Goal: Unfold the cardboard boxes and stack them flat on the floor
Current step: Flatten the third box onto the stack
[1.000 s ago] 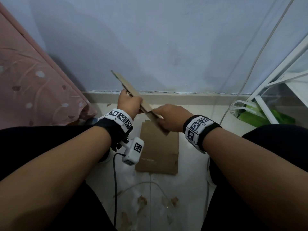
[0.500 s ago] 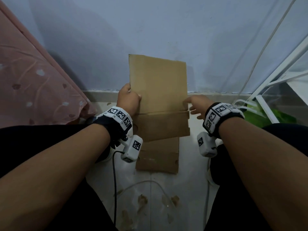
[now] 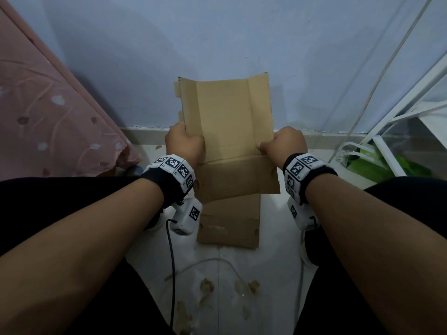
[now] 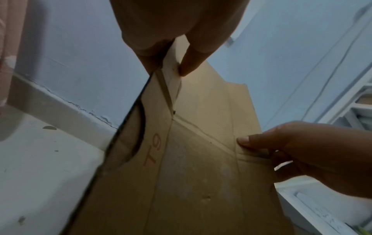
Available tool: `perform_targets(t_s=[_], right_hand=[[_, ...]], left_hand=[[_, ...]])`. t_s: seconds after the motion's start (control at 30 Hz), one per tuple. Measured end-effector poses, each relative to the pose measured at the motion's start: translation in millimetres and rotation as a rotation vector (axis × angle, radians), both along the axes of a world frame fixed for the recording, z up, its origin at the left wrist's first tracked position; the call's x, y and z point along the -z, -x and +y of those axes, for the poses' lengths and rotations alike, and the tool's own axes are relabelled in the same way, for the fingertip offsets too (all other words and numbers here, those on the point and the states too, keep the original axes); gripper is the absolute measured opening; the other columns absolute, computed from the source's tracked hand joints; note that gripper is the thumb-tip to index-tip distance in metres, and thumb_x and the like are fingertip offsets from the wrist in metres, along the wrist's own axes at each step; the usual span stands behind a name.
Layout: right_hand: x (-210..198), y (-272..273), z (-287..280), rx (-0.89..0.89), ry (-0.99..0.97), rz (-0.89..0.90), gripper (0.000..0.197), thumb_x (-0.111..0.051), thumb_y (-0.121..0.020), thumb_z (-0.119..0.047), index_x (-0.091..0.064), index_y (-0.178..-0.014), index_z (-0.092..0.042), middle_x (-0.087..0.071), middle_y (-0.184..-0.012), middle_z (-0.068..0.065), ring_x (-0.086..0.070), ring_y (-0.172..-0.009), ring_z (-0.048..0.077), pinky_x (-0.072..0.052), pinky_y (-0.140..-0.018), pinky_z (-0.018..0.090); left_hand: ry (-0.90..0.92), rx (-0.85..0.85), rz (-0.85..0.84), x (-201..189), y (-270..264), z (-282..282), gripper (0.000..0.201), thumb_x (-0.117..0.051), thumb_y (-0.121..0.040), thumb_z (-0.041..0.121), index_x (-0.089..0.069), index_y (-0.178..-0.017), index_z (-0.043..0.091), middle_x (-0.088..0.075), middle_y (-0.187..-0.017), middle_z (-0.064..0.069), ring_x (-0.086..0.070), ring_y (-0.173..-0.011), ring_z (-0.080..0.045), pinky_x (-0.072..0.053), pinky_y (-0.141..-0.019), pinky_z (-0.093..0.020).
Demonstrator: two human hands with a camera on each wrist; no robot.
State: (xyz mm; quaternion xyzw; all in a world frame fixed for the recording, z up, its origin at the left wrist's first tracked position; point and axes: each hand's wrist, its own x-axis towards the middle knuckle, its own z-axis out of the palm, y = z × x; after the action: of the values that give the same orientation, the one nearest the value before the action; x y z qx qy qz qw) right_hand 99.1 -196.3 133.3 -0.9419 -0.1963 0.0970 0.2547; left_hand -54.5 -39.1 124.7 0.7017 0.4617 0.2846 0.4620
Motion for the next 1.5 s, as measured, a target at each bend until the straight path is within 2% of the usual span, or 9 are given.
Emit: perform_targets(t_s=[0.4, 0.5, 0.6, 0.7, 0.83, 0.97, 1.2, 1.37, 1.5], right_hand=[[4.0, 4.9, 7.0, -0.021, -0.167, -0.081, 0.04, -0.062, -0.083, -0.014, -0.033, -0.055, -0.015, -0.035, -0.056, 0.002, -0.035, -0.056, 0.024, -0.029, -0.053, 0.028], [-5.5, 7.7, 9.4, -0.065, -0.398, 0.213, 0.031, -0.04, -0.102, -0.024, -0.047, -0.073, -0.014, -0.056, -0.068, 0.01, -0.049, -0.066, 0.026, -0.046, -0.063, 0.038], [-21.4, 10.7, 4.1, 0.044, -0.655, 0.69, 0.043, -0.031, -0.105, -0.041, -0.054, -0.123, -0.01, -0.073, -0.097, 0.019, -0.065, -0.086, 0.027, -0.058, -0.059, 0.038], [-26.6, -0.7, -7.4, 0.068, -0.746, 0.827, 0.057, -0.04, -0.099, -0.06, -0.054, -0.126, -0.012, -0.071, -0.111, 0.017, -0.064, -0.107, 0.029, -0.062, -0.066, 0.052], [-20.4, -4.2, -15.9, 0.046, -0.833, 0.935, 0.014, -0.058, -0.09, -0.007, -0.059, -0.103, -0.005, -0.05, -0.118, 0.019, -0.054, -0.099, 0.033, -0.061, -0.068, 0.05], [-16.1, -6.9, -15.4, 0.144, -0.689, 0.733, 0.057, -0.045, -0.091, 0.016, -0.037, -0.146, 0.007, -0.045, -0.142, 0.034, -0.055, -0.086, 0.032, -0.057, -0.076, 0.041], [-6.5, -18.2, -15.7, 0.129, -0.44, 0.462, 0.062, -0.044, -0.092, 0.006, -0.038, -0.149, -0.019, -0.058, -0.096, 0.009, -0.059, -0.078, 0.023, -0.052, -0.063, 0.034], [-4.4, -18.4, -17.6, 0.036, -0.456, 0.342, 0.075, -0.048, -0.089, 0.008, -0.028, -0.155, -0.02, -0.06, -0.131, 0.017, -0.062, -0.112, 0.034, -0.054, -0.097, 0.048], [-4.3, -16.6, -19.2, -0.057, -0.529, 0.481, 0.091, -0.064, -0.082, 0.017, -0.028, -0.157, -0.019, -0.059, -0.135, 0.006, -0.063, -0.105, 0.026, -0.057, -0.082, 0.038]], left_hand=[[0.215, -0.121, -0.198, 3.1, 0.7, 14.7, 0.017, -0.075, -0.08, 0.004, -0.07, -0.074, 0.02, -0.074, -0.079, 0.002, -0.071, -0.077, -0.019, -0.059, -0.07, -0.028], [0.265, -0.156, -0.256, 6.1, 6.6, 27.4, 0.019, -0.079, -0.081, 0.008, -0.07, -0.073, 0.022, -0.075, -0.08, 0.003, -0.073, -0.08, -0.019, -0.06, -0.076, -0.03], [0.313, -0.078, -0.264, 8.9, 9.1, 39.2, 0.021, -0.081, -0.079, 0.004, -0.073, -0.077, 0.024, -0.077, -0.087, 0.004, -0.074, -0.09, -0.021, -0.059, -0.086, -0.033], [0.284, 0.031, -0.207, 11.5, 12.9, 43.4, 0.021, -0.073, -0.084, -0.004, -0.073, -0.095, 0.014, -0.074, -0.102, -0.008, -0.068, -0.095, -0.021, -0.057, -0.097, -0.044], [0.291, 0.162, -0.187, 19.1, 19.0, 33.9, 0.035, -0.063, -0.092, -0.01, -0.064, -0.125, 0.002, -0.065, -0.105, -0.006, -0.062, -0.105, -0.026, -0.059, -0.092, -0.042], [0.487, 0.166, -0.495, 19.1, 12.5, 22.6, 0.046, -0.052, -0.096, -0.012, -0.059, -0.129, 0.019, -0.066, -0.115, -0.008, -0.072, -0.089, -0.022, -0.061, -0.064, -0.033], [0.887, 0.078, -0.54, -0.3, 3.7, 22.2, 0.031, -0.05, -0.103, 0.036, -0.068, -0.105, 0.011, -0.073, -0.098, -0.008, -0.072, -0.068, -0.02, -0.056, -0.057, -0.027], [0.667, 0.374, -0.193, 17.6, 12.2, 18.0, 0.033, -0.061, -0.095, 0.003, -0.063, -0.128, -0.003, -0.072, -0.117, -0.02, -0.075, -0.088, -0.025, -0.062, -0.068, -0.033], [0.497, 0.386, -0.076, 25.4, 13.4, 15.1, 0.026, -0.065, -0.091, -0.004, -0.068, -0.114, 0.009, -0.076, -0.109, -0.01, -0.073, -0.1, -0.028, -0.06, -0.081, -0.036]])
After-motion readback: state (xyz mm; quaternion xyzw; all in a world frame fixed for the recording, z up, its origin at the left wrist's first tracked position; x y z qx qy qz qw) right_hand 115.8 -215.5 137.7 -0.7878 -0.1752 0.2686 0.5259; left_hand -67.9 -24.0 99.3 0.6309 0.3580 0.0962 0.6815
